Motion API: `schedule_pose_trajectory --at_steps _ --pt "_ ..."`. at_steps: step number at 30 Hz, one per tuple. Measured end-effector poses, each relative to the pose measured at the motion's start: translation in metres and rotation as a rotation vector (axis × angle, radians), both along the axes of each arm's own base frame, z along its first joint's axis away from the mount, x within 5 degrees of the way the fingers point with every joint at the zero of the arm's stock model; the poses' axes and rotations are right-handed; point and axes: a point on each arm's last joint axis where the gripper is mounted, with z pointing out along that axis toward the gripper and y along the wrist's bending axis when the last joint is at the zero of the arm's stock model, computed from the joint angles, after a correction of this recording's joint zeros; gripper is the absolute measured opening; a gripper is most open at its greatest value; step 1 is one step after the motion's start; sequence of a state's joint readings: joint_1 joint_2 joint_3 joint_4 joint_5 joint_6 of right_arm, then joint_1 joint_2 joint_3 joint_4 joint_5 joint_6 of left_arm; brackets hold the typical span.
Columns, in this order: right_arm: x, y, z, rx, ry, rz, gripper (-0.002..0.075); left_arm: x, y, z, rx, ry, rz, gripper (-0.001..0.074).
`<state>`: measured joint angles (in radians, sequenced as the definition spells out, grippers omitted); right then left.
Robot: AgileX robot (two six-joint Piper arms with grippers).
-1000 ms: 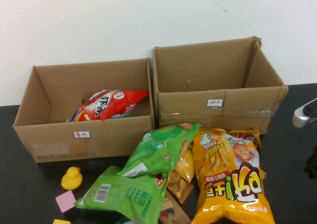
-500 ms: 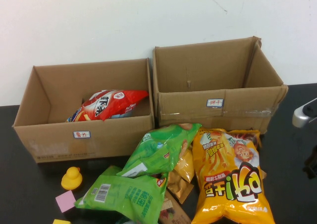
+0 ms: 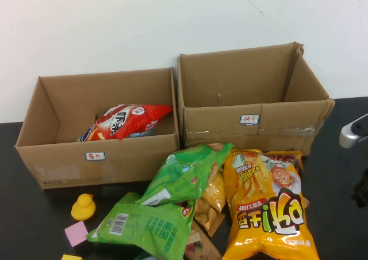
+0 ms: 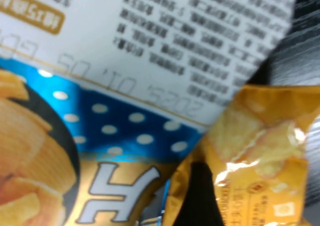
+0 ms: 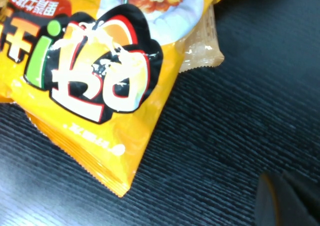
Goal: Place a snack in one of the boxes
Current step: Pick up the biscuit
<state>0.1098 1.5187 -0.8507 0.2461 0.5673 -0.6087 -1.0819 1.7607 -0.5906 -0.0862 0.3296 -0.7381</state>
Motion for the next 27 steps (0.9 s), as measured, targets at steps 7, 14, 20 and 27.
schedule_pose_trajectory --at_steps 7,14,20,27 --pt "0.0 0.0 0.0 0.002 -0.003 0.005 -0.0001 -0.001 0.002 -0.019 0.062 0.029 -0.008 0.0475" --pt "0.001 0.0 0.0 0.002 -0.009 0.008 -0.0001 0.001 0.001 -0.022 0.051 0.006 -0.036 0.0336" --pt "0.001 0.001 0.0 0.006 -0.009 0.007 -0.0001 0.004 -0.004 -0.017 0.036 -0.004 -0.042 0.0244" --pt "0.001 0.001 0.0 0.008 -0.008 0.006 -0.0001 0.022 -0.033 0.034 -0.025 -0.087 -0.153 0.0202"
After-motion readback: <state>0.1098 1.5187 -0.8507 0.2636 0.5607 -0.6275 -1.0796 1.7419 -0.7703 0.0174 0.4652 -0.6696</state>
